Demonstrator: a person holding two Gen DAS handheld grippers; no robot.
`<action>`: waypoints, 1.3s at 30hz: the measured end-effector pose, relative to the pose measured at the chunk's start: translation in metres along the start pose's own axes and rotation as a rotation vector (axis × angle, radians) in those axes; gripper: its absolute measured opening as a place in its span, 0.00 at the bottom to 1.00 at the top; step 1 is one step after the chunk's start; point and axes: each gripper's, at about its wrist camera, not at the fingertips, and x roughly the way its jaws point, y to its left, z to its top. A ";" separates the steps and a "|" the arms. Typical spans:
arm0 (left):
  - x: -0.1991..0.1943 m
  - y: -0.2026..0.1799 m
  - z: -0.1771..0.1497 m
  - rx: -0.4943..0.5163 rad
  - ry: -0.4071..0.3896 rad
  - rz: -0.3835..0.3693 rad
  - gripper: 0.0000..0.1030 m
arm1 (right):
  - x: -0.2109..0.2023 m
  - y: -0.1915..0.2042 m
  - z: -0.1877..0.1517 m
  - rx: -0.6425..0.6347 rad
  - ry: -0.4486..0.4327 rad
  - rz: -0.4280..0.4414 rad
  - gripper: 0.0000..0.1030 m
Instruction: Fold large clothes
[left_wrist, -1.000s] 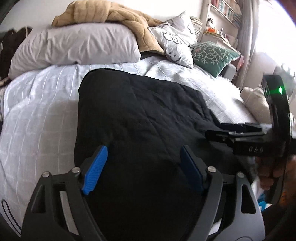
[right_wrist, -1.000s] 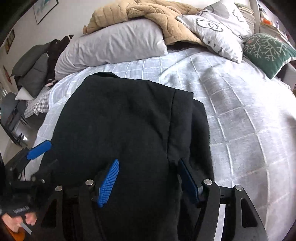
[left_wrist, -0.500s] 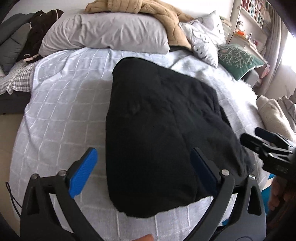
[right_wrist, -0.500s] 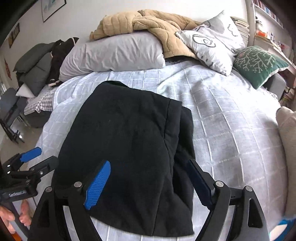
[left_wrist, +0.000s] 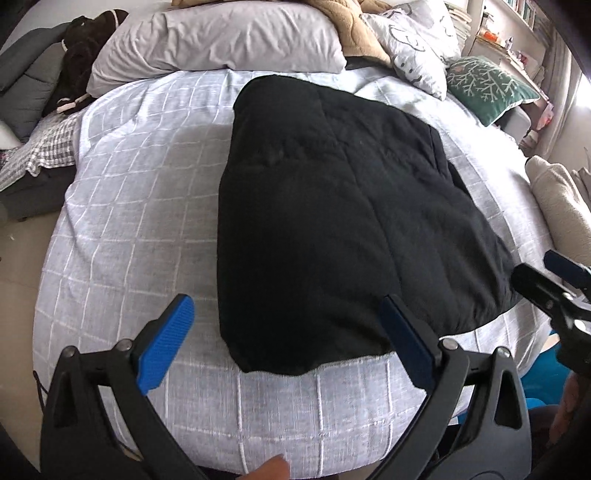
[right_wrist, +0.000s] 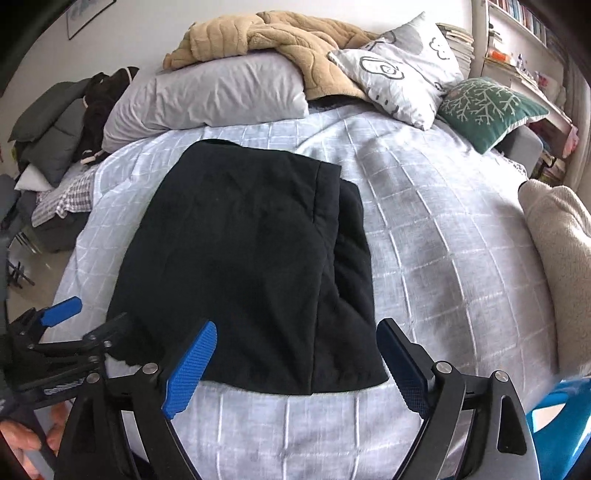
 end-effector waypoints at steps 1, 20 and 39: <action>0.000 0.000 -0.002 -0.003 0.002 0.002 0.97 | -0.003 0.002 -0.001 -0.007 -0.003 0.002 0.88; 0.000 -0.007 -0.005 0.013 -0.009 0.023 0.97 | 0.003 0.004 -0.006 -0.032 0.030 -0.034 0.88; -0.001 -0.005 -0.005 0.021 -0.010 0.024 0.97 | 0.007 0.009 -0.005 -0.027 0.035 -0.034 0.88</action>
